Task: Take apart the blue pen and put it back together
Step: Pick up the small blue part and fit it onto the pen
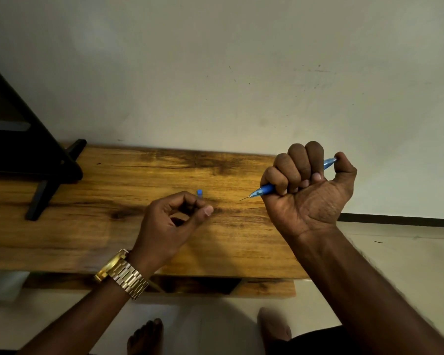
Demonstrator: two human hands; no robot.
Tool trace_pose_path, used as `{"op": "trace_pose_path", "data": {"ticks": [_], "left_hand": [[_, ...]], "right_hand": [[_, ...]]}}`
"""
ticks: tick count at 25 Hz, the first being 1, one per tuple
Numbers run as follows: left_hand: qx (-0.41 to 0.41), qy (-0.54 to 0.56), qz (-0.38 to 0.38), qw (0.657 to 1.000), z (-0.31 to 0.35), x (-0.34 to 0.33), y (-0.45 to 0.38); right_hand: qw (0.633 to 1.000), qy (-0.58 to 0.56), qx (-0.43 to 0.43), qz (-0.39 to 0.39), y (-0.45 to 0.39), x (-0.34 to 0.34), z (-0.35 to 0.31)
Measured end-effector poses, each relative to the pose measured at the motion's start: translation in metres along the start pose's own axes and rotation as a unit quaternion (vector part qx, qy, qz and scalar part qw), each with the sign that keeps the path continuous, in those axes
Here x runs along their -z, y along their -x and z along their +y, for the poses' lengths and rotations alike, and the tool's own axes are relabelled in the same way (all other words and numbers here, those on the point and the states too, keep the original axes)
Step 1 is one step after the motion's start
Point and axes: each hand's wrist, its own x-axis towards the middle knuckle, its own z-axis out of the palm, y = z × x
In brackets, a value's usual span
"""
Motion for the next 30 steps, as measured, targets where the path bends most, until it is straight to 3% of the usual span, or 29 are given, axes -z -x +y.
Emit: {"op": "trace_pose_path", "data": {"ticks": [3,6,26,30], "left_hand": [[-0.012,0.093,-0.008,0.996,0.014,-0.009,0.001],[-0.025,0.117,0.004,0.993,0.017,-0.010,0.000],[-0.063,0.098,-0.023,0.993,0.012,-0.016,-0.001],[-0.063,0.077,-0.007,0.995,0.008,-0.017,0.001]], "right_hand": [[0.999,-0.021,-0.026,-0.031,-0.008,0.012,0.002],[0.999,-0.023,-0.027,-0.033,-0.010,0.022,0.003],[0.997,0.021,-0.060,-0.046,-0.007,0.034,0.021],[0.995,0.047,-0.082,-0.011,-0.008,0.035,0.030]]}}
